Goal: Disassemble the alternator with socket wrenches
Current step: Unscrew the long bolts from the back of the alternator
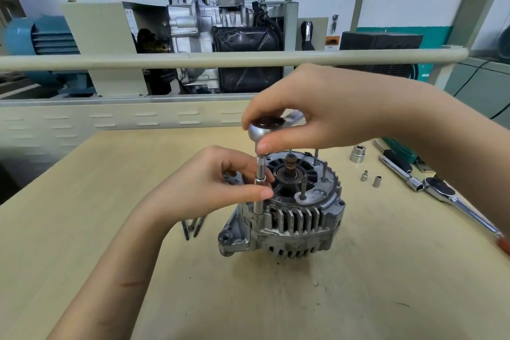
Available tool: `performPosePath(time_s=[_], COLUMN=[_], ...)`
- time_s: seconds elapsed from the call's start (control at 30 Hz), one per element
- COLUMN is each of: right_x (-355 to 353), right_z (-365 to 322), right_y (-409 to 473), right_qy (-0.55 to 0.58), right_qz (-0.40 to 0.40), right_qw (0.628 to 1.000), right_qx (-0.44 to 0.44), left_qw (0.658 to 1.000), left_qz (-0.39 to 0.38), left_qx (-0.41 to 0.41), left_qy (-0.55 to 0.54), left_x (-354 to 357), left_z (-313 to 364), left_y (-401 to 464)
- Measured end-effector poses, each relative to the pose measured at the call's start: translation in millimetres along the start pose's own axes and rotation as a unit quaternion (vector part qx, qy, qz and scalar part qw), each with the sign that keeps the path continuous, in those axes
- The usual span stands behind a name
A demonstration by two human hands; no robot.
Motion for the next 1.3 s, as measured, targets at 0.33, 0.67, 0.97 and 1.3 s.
performPosePath(time_s=[0.33,0.67,0.97,1.3], right_x=[-1.8,-3.5,-2.8,-2.8], right_z=[-0.8,9.3,3.3,-1.2], right_y=[2.6,-7.7,-5.8,-1.7], right_qy=[-0.013,0.037,0.023,-0.016], right_qz=[0.020,-0.023,-0.020,-0.007], right_qw=[1.000,0.998,1.000,1.000], right_qx=[-0.001,0.045,-0.006,0.024], left_qw=[0.999,1.000,1.000,0.998], left_qz=[0.044,0.020,-0.017,0.035], left_qx=[0.002,-0.003,0.008,-0.002], left_qy=[0.023,-0.007,-0.002,0.059], left_x=[-6.0,-1.2,-3.1,-9.2], left_z=[2.6,-4.4,-2.6,0.1], left_y=[-1.1,2.8,-2.9,-2.9])
Point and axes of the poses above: each hand's wrist, its own y-axis towards the middle knuckle, its own x-axis out of the palm, z = x × y, the point moved 9 cm from there along y, towards the middle knuckle, and after that the axes turned 7 degrees about y, right-handed, at the moved point
